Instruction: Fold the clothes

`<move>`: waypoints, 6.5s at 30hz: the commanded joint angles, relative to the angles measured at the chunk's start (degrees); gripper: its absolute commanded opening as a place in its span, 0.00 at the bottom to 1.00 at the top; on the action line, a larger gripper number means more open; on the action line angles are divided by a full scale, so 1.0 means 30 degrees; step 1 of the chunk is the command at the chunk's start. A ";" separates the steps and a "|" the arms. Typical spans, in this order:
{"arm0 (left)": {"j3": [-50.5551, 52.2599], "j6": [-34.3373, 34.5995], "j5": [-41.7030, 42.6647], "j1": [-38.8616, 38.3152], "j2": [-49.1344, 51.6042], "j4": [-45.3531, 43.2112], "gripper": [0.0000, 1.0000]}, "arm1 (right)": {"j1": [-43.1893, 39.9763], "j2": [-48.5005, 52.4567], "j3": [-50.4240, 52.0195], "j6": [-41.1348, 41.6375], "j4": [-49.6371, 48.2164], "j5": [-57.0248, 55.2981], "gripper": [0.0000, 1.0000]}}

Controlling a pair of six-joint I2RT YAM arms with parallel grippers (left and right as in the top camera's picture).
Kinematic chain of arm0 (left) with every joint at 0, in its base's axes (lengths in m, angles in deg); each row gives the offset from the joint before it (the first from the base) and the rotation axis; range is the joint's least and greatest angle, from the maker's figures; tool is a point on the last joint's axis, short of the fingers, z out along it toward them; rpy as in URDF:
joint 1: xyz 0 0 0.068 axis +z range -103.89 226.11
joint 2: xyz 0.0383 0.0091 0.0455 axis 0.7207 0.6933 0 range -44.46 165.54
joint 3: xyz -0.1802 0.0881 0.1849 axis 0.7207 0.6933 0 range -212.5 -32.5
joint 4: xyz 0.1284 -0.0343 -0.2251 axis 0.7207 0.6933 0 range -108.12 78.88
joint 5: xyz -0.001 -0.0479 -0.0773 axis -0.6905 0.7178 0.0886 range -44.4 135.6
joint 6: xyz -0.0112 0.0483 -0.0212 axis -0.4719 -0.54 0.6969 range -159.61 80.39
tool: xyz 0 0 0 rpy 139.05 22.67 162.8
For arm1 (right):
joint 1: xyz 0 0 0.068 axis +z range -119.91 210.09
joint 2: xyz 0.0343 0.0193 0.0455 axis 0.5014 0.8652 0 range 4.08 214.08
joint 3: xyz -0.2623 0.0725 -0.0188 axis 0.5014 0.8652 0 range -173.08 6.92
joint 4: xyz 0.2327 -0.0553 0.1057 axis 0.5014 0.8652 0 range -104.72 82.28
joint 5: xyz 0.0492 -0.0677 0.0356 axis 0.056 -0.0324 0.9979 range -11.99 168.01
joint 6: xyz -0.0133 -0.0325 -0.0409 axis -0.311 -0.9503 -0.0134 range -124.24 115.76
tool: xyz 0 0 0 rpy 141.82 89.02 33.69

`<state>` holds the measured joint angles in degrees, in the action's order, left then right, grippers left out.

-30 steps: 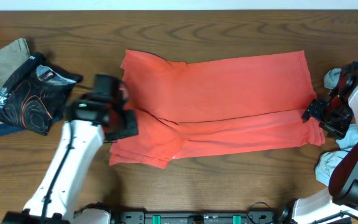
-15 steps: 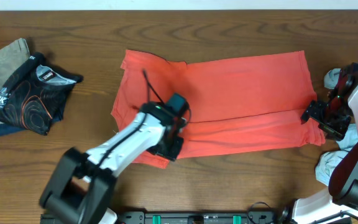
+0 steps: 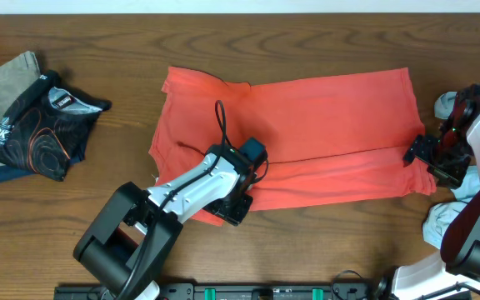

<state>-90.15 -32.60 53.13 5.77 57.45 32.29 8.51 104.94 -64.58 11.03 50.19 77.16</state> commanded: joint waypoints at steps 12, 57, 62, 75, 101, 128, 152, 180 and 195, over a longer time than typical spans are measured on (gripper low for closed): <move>0.0772 -0.0255 -0.1173 -0.0044 0.0255 -0.0131 0.22 | -0.0058 -0.0044 0.0109 -0.0401 0.0109 0.0066 0.80; -0.3555 0.5391 -0.9005 0.1282 -0.1137 0.0962 0.64 | -0.0051 -0.0044 0.0109 -0.0401 -0.0495 0.0073 0.82; -0.2084 0.5690 -0.7788 0.1974 -0.1144 0.0372 0.64 | -0.0051 -0.0044 0.0109 -0.0401 -0.0481 0.0073 0.82; 0.0233 0.5705 -0.4728 0.2193 -0.1137 -0.3067 0.61 | -0.0051 -0.0044 0.0109 -0.0401 -0.0342 0.0066 0.82; -0.5450 0.2470 -0.7359 0.5938 -0.1217 -0.4743 0.06 | -0.0051 -0.0044 0.0117 -0.0401 -0.0335 0.0066 0.82; -0.2047 0.2761 -0.1275 0.8415 -0.1144 -0.0197 0.56 | -0.0131 0.0306 0.0270 -0.0219 -0.4357 0.0066 0.71; 0.0823 0.2761 -0.1275 0.8422 -0.1144 -0.2929 0.52 | -0.1923 0.3293 0.0379 -0.0182 -0.7082 0.1603 0.56; 0.0823 0.2761 -0.1275 0.8422 -0.1144 -0.2914 0.52 | -0.2149 0.3687 -0.0240 -0.0189 -0.7817 0.1122 0.03; 0.0823 0.2761 -0.1275 0.8422 -0.1144 -0.2914 0.53 | -0.2747 0.2630 -0.2047 -0.0182 -0.5923 0.0364 0.07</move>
<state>-88.11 -24.43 49.35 31.06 54.32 23.42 0.73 114.10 -69.76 10.40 32.40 79.74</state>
